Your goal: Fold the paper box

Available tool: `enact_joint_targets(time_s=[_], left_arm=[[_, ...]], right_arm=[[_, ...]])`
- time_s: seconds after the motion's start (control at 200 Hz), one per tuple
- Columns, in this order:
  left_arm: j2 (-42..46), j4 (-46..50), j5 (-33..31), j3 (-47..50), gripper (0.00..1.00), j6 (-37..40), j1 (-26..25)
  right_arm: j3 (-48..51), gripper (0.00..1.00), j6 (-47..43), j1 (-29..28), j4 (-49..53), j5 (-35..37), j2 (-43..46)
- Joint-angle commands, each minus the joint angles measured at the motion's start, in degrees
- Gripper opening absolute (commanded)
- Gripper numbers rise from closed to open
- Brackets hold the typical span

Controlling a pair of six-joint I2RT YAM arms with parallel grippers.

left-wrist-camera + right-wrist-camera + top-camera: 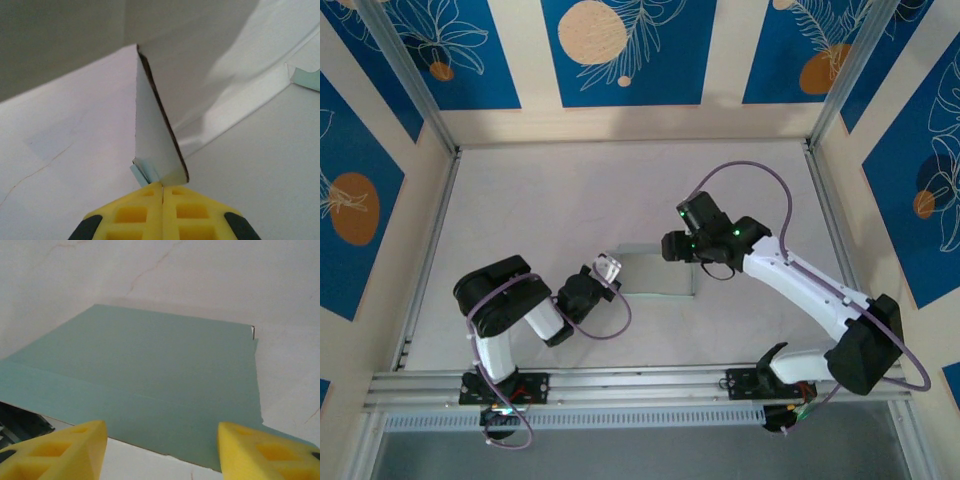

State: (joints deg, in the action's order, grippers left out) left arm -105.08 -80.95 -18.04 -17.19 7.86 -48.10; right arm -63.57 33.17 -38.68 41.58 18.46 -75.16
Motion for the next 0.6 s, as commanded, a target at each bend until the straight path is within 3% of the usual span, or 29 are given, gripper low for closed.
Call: enact_joint_targets(time_s=[0.0, 0.295, 0.42, 0.5, 0.59], left_arm=[[1.1, 0.4, 1.2, 0.9, 0.10, -1.1, -0.9], [8.8, 0.4, 1.1, 4.3, 0.33, -3.4, -1.3], [14.7, 1.7, 1.4, 7.4, 0.37, -6.7, -2.2], [21.6, 8.5, 1.2, 8.6, 0.37, -9.2, -2.9], [32.6, 23.7, 0.5, 8.7, 0.35, -12.8, -3.6]], right_arm=[[2.2, 0.59, -0.5, -0.5, 0.1, 2.7, -0.5], [5.2, 0.57, 0.2, -1.1, -1.6, 2.9, -1.1], [5.9, 0.57, 0.6, -1.4, -2.2, 2.6, -1.5], [6.3, 0.57, 0.7, -1.6, -2.5, 2.6, -1.7], [7.0, 0.57, 0.8, -1.5, -2.8, 2.5, -1.8]])
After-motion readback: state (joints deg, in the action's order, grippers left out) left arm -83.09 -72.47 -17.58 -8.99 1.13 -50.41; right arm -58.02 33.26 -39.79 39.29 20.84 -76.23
